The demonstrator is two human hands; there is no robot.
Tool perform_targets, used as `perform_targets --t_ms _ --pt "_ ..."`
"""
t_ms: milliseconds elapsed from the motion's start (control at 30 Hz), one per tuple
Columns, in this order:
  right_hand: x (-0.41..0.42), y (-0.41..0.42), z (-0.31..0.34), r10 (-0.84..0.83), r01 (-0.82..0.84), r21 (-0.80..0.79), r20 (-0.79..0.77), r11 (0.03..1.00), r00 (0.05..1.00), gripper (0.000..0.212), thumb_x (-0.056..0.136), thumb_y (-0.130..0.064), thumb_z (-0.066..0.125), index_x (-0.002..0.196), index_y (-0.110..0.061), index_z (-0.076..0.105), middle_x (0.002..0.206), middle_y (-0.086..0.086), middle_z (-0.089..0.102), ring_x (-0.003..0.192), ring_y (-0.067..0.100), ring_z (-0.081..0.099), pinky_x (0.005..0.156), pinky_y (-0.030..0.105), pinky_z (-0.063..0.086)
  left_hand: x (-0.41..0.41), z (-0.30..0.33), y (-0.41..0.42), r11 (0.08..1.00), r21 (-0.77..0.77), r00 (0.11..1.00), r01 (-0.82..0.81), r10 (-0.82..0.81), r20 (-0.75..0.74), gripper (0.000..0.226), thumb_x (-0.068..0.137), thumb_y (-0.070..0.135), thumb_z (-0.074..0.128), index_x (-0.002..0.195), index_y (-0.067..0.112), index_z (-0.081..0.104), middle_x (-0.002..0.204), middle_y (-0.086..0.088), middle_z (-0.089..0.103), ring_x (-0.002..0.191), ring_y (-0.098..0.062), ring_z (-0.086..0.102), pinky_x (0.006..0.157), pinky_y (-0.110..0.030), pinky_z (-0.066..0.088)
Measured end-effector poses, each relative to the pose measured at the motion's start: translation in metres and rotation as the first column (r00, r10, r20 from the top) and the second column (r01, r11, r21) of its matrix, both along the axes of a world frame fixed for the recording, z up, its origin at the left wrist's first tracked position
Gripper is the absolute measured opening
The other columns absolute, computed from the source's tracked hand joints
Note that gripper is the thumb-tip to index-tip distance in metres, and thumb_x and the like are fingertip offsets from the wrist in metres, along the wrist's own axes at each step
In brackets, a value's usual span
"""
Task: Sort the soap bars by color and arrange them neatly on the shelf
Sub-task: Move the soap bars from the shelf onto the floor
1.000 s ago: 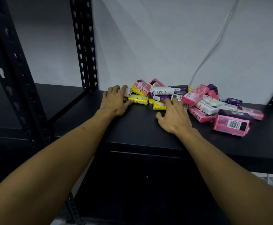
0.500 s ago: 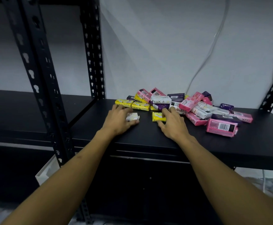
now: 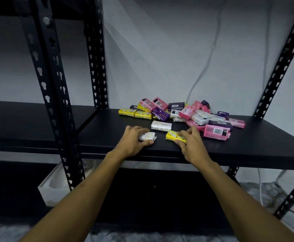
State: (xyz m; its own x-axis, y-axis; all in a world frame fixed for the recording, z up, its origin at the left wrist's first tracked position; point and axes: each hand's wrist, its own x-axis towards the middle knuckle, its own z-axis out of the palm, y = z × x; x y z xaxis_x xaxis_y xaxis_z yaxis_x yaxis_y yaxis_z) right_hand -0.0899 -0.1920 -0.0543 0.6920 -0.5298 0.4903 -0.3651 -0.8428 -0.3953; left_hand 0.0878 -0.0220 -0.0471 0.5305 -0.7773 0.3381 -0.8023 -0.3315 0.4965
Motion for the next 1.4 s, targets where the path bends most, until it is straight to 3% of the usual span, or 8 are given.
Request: perform_targets --t_ms 233,433,600,733,833,967,1233,1400 --pt "-0.030 -0.017 0.006 -0.007 0.007 0.063 -0.002 0.998 1.000 0.028 0.091 -0.021 0.070 0.117 -0.012 0.066 0.112 0.002 0.039 0.100 0.016 0.045 0.088 0.025 0.036 -0.026 0.004 -0.021 0.999 -0.036 0.997 0.038 -0.041 -0.064 0.068 0.080 0.053 0.076 0.139 0.024 0.057 0.137 -0.001 0.057 0.129 -0.020 0.032 0.099 -0.029 0.031" --pt "-0.058 -0.045 0.023 -0.020 0.030 0.074 -0.142 0.997 0.990 0.032 0.089 -0.029 0.072 0.119 -0.021 0.066 0.111 -0.001 0.043 0.104 0.016 0.047 0.091 0.032 0.041 -0.027 0.021 -0.039 0.989 -0.107 0.971 0.105 -0.125 -0.203 0.055 0.079 0.057 0.075 0.125 0.027 0.069 0.125 0.008 0.067 0.118 -0.008 0.057 0.096 -0.024 0.044" --pt "-0.078 -0.079 0.039 -0.063 0.060 0.068 0.040 0.996 0.997 0.034 0.091 -0.027 0.070 0.125 -0.020 0.066 0.122 0.007 0.057 0.117 0.023 0.053 0.103 0.044 0.043 -0.012 0.038 -0.068 0.975 -0.211 0.968 0.076 -0.124 -0.220 0.029 0.092 0.042 0.068 0.114 0.024 0.073 0.106 0.012 0.071 0.102 -0.007 0.065 0.091 -0.034 0.055" --pt "-0.078 -0.105 0.037 -0.144 0.140 -0.043 -0.117 0.989 0.983 0.054 0.091 -0.020 0.069 0.142 -0.018 0.051 0.144 0.006 0.049 0.135 0.025 0.040 0.113 0.044 0.035 0.000 0.046 -0.095 0.991 -0.097 0.980 0.097 -0.112 -0.162 0.032 0.093 0.029 0.069 0.124 0.020 0.068 0.117 0.001 0.067 0.105 -0.014 0.062 0.084 -0.029 0.050" --pt "-0.078 -0.115 0.027 -0.138 0.112 -0.129 -0.217 0.985 0.966 0.063 0.092 -0.018 0.068 0.149 -0.016 0.042 0.151 0.007 0.043 0.139 0.024 0.036 0.116 0.040 0.031 0.012 0.046 -0.110 0.988 0.060 0.974 0.143 -0.130 -0.185 0.042 0.090 0.027 0.073 0.131 0.023 0.062 0.132 -0.003 0.062 0.119 -0.021 0.057 0.101 -0.036 0.047" --pt "-0.075 -0.124 0.028 -0.133 0.057 -0.280 -0.258 0.958 0.957 0.063 0.095 -0.022 0.064 0.150 -0.012 0.038 0.149 0.010 0.046 0.134 0.028 0.040 0.114 0.040 0.033 0.026 0.038 -0.120 0.952 0.285 0.993 0.109 -0.117 0.010 0.050 0.088 0.023 0.076 0.135 0.026 0.058 0.134 -0.005 0.060 0.124 -0.025 0.053 0.103 -0.037 0.044" --pt "-0.085 -0.113 0.052 0.027 -0.032 0.141 0.036 0.990 0.999 0.049 0.094 -0.020 0.065 0.140 -0.016 0.048 0.142 0.006 0.054 0.129 0.022 0.051 0.107 0.043 0.045 0.032 0.063 -0.096 0.992 0.033 0.993 0.120 -0.120 -0.002 0.052 0.084 0.030 0.080 0.131 0.023 0.060 0.113 -0.002 0.063 0.104 -0.023 0.058 0.087 -0.033 0.043" --pt "-0.081 -0.091 0.055 0.229 -0.192 0.258 -0.123 0.947 0.966 0.040 0.090 -0.029 0.070 0.128 -0.022 0.059 0.136 -0.005 0.057 0.126 0.009 0.052 0.109 0.040 0.044 0.029 0.075 -0.072 0.960 0.164 0.973 0.225 -0.232 0.021 0.063 0.074 0.033 0.087 0.130 0.028 0.060 0.107 0.003 0.063 0.101 -0.021 0.060 0.088 -0.035 0.047"
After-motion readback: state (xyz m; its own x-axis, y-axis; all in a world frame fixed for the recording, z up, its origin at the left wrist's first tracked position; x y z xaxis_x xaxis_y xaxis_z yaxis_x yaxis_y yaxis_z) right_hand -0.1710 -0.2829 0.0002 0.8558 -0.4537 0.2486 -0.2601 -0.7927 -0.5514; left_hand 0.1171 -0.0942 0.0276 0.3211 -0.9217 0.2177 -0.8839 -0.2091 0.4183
